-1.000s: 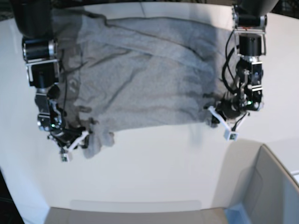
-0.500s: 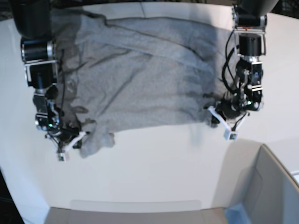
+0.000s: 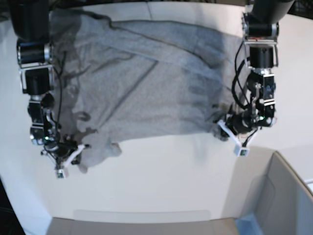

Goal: Layout the t-shirt on the table in an organized manner, then fold the t-shirt properly
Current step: 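Fold the held edge with both grippers toward the collar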

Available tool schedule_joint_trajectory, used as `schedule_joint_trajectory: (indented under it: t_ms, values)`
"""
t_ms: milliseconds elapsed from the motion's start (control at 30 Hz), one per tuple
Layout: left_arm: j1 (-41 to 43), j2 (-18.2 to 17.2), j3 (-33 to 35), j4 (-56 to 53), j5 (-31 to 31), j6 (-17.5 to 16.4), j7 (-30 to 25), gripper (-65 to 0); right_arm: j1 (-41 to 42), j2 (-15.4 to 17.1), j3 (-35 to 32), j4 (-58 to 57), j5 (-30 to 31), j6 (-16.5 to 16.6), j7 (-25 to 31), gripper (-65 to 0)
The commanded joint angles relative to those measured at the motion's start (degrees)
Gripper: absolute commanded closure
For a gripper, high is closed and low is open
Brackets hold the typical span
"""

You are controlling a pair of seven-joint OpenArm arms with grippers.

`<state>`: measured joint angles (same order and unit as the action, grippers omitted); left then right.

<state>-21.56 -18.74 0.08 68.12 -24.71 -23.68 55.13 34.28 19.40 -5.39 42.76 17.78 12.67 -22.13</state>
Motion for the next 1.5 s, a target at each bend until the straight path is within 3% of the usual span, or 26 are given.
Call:
schedule_joint_trajectory:
  t_ms: [0,167,433,600,833,1067,1233,1467]
  values:
    - [-1.3,-0.9,-2.0,3.0,-0.5,-0.1,-1.2,0.0,1.7,0.9,0.4,0.9,0.3,0.0,1.1,0.0]
    - [0.8,-1.0,-6.8,8.9,-0.5,-0.2,2.4,0.0,0.2,2.1,0.4,7.9,0.3,-0.1,0.5,0.0]
    - [3.6,-1.3,-7.4,13.9,-0.4,-0.2,4.3,0.0,-3.5,2.3,0.9,15.0,0.4,-0.3,0.5,0.0]
    - [5.9,-1.3,-9.4,16.5,-0.4,-0.2,4.4,0.0,-7.6,1.7,8.0,20.4,0.4,-0.3,0.4,0.0]
    - [8.1,-1.3,-14.5,23.2,-0.4,-0.2,9.7,0.0,-12.3,1.7,14.9,31.0,0.4,0.0,-9.3,0.0]
    - [8.4,-1.3,-14.6,24.1,-0.4,-0.2,14.5,0.0,-17.8,1.7,18.3,40.6,0.4,0.0,-14.5,0.0]
    - [11.8,-1.3,-14.7,31.2,-0.4,-0.2,15.5,0.0,-21.0,1.7,20.7,46.6,0.4,0.0,-18.4,0.0]
    - [13.3,-1.3,-14.7,35.4,-0.4,-0.2,21.6,0.0,-24.6,1.7,23.2,54.0,0.4,0.0,-24.3,0.0]
